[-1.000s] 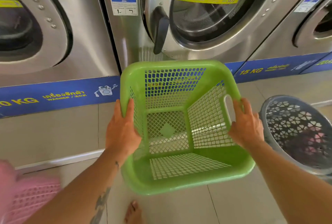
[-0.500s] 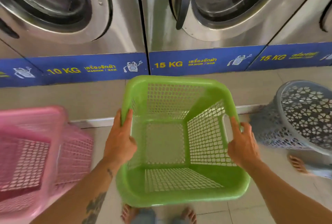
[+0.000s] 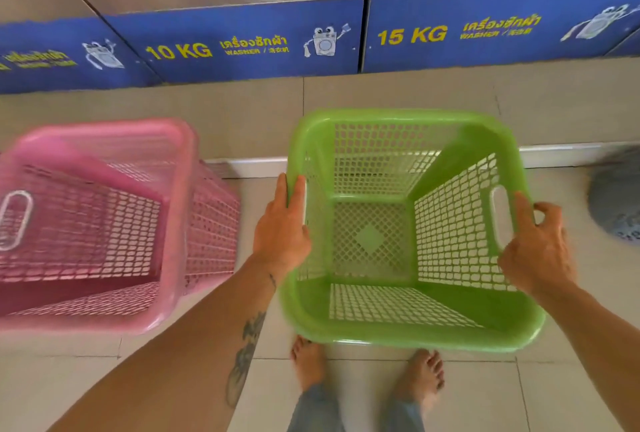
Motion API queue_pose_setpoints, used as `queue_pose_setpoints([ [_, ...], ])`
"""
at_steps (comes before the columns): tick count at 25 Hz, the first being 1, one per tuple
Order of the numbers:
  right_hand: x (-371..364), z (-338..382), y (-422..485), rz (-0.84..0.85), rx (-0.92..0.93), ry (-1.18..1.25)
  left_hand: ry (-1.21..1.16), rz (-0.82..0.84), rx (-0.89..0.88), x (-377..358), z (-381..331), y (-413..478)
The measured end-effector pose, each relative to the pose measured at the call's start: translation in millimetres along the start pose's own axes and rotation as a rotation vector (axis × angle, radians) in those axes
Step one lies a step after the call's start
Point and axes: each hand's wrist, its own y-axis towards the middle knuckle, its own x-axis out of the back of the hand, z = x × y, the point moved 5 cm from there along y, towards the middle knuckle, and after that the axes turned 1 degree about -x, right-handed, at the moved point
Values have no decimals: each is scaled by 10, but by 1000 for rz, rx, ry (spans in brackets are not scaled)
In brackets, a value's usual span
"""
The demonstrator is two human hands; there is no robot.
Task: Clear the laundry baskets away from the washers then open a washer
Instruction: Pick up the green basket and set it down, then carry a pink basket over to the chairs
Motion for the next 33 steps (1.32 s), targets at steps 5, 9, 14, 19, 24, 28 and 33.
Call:
queue_pose_setpoints([
  [5, -28, 94, -64, 76, -144, 50, -15, 213, -6, -14, 113, 65],
  [9, 129, 254, -94, 183, -196, 91, -30, 258, 31, 233, 123, 89],
  [14, 347, 509, -290, 178, -168, 269, -87, 200, -45, 535, 0, -64],
  [19, 578, 729, -656, 187, -49, 281, -127, 139, -97, 917, -86, -324],
  [24, 954, 1049, -1011, 230, 159, 263, -237, 35, -47, 1370, -69, -722],
  [28, 1619, 1675, -1430, 242, 320, 277, -329, -53, -14, 2072, -54, -1210],
  [33, 2386, 2862, -1954, 194, 546, 260, -447, -250, 37, 3135, 221, -1877],
])
